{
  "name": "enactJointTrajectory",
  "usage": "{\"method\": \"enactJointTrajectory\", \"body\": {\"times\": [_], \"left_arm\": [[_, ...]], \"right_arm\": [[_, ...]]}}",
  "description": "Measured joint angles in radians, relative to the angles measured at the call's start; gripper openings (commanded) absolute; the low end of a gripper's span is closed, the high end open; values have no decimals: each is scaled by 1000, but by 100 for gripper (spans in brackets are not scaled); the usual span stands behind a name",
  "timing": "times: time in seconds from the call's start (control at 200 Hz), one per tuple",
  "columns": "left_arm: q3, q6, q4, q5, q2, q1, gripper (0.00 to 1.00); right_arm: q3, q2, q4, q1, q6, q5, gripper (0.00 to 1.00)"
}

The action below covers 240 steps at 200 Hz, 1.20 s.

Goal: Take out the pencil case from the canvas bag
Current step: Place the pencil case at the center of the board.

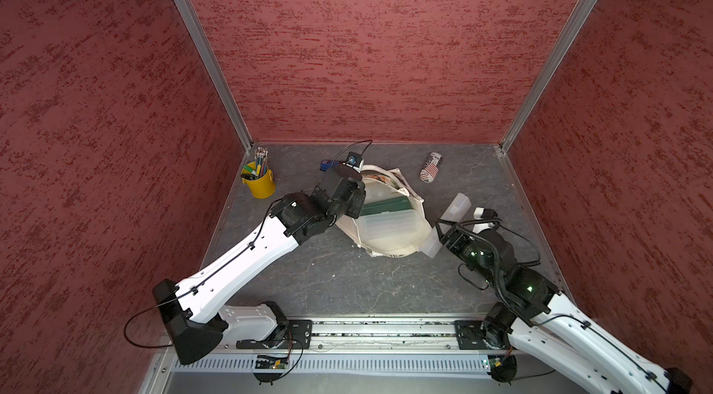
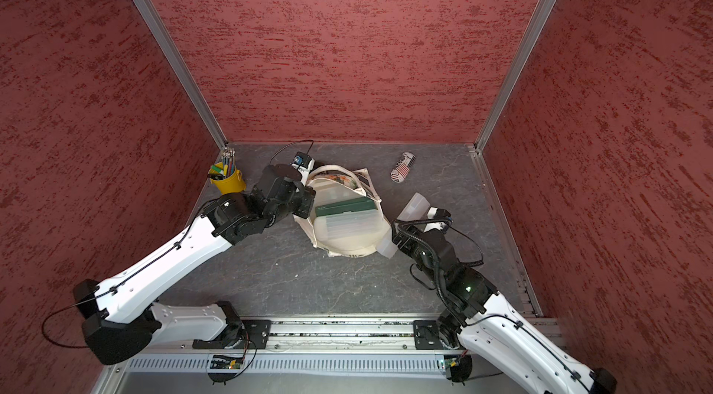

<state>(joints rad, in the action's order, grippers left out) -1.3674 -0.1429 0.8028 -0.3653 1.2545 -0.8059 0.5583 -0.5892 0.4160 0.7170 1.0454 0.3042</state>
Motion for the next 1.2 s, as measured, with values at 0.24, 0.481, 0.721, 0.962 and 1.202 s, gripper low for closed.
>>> {"method": "enactJointTrajectory", "body": {"times": [0.24,0.481,0.721,0.962,1.202], "left_arm": [[68,2,46,-1,-95,18,0],[112,2,73,16,-200,49,0],[169,-10,69,54,-254,50,0],[204,-41,68,103,-279,50,0],[203,-63,64,114,-274,24,0]], "right_arm": [[146,-158,84,-59,-111,101,69],[253,-355,107,-214,-241,117,70],[321,-484,101,-439,-367,100,71],[346,-725,41,-687,-430,-43,72],[460,-996,62,-781,-480,-106,73]]}}
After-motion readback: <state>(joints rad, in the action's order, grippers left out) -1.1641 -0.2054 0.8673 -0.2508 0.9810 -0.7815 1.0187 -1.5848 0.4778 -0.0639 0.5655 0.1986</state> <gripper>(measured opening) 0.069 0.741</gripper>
